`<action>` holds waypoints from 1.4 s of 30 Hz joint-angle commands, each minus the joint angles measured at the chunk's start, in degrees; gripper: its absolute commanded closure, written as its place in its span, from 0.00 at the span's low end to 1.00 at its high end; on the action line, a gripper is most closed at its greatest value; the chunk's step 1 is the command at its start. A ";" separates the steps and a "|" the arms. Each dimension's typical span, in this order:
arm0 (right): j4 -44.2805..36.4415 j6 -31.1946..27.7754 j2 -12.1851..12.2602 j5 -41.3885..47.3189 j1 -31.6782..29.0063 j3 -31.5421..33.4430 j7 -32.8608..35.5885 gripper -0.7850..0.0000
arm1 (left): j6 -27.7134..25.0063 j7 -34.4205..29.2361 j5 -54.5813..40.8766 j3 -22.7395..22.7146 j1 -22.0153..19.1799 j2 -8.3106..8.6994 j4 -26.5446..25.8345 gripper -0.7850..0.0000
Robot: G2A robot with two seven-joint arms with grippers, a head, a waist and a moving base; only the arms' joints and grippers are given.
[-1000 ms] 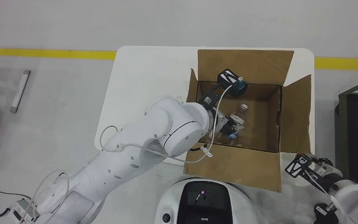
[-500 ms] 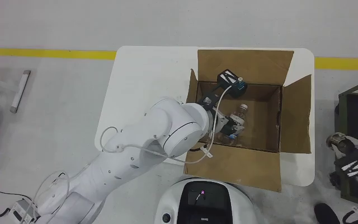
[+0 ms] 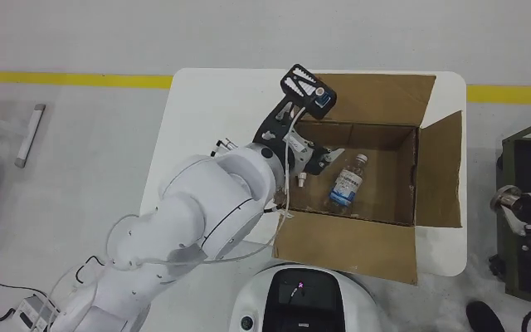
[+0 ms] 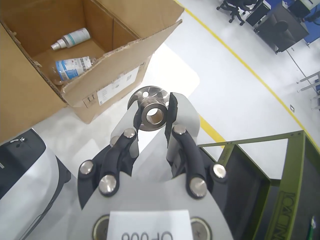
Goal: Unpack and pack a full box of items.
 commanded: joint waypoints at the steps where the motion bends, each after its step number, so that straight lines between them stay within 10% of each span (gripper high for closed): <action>1: 0.00 -0.70 0.07 2.53 0.13 0.84 -0.45 1.00 | -0.19 -1.06 1.18 -1.45 0.93 0.25 -0.84 0.00; 29: 0.00 -8.26 2.02 8.99 5.17 0.84 -4.88 1.00 | -2.29 1.51 5.23 -3.55 3.30 0.70 -2.53 0.00; 42: 0.00 -5.15 6.20 7.37 17.66 -17.66 3.60 1.00 | -1.12 -0.17 12.63 -10.39 6.02 1.36 -6.93 0.00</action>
